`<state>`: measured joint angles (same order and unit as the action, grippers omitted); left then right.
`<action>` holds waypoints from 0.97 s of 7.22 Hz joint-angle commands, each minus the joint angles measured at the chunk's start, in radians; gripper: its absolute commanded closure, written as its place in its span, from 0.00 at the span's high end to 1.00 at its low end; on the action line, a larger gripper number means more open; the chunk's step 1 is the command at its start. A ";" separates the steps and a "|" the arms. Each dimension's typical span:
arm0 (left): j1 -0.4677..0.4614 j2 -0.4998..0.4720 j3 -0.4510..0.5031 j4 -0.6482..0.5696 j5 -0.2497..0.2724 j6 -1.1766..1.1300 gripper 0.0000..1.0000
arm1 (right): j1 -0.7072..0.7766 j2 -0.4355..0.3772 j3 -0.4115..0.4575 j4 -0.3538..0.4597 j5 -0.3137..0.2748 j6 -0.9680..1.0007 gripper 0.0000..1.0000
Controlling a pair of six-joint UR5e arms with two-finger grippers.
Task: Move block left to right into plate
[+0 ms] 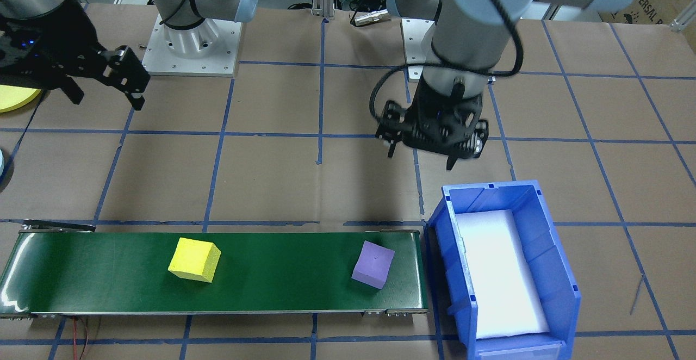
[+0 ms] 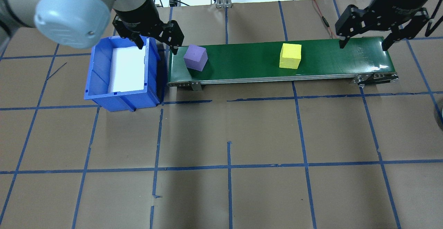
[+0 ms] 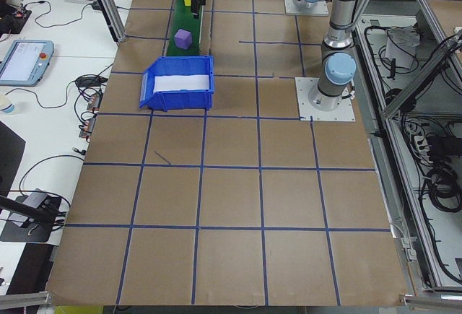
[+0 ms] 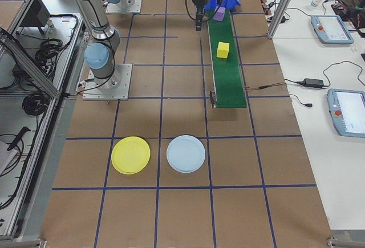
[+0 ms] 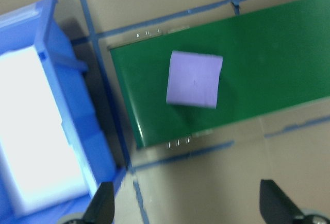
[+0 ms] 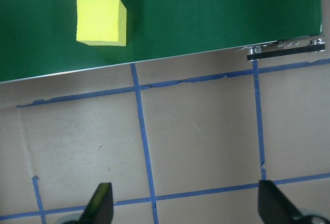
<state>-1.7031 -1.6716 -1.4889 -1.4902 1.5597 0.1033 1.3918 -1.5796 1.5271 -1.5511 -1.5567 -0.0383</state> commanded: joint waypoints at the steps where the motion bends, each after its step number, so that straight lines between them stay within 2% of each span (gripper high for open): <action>1: 0.017 0.136 -0.057 -0.052 -0.007 -0.013 1.00 | -0.103 0.029 -0.001 -0.126 -0.012 -0.098 1.00; 2: 0.019 0.145 -0.059 -0.053 0.005 -0.007 1.00 | -0.161 0.077 -0.013 -0.138 0.004 -0.124 1.00; 3: 0.057 0.171 -0.036 -0.188 0.002 -0.019 1.00 | -0.175 0.151 -0.024 -0.174 0.007 -0.200 1.00; 4: 0.074 0.177 -0.042 -0.203 -0.001 -0.013 1.00 | -0.178 0.227 -0.042 -0.258 0.007 -0.222 1.00; 6: 0.112 0.179 -0.054 -0.083 0.002 -0.010 1.00 | -0.178 0.301 -0.048 -0.318 0.035 -0.315 1.00; 7: 0.120 0.184 -0.045 -0.076 0.002 -0.016 1.00 | -0.178 0.350 -0.053 -0.348 0.085 -0.321 1.00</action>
<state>-1.5979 -1.4928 -1.5363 -1.6008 1.5609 0.0921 1.2139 -1.2867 1.4797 -1.8547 -1.5188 -0.3234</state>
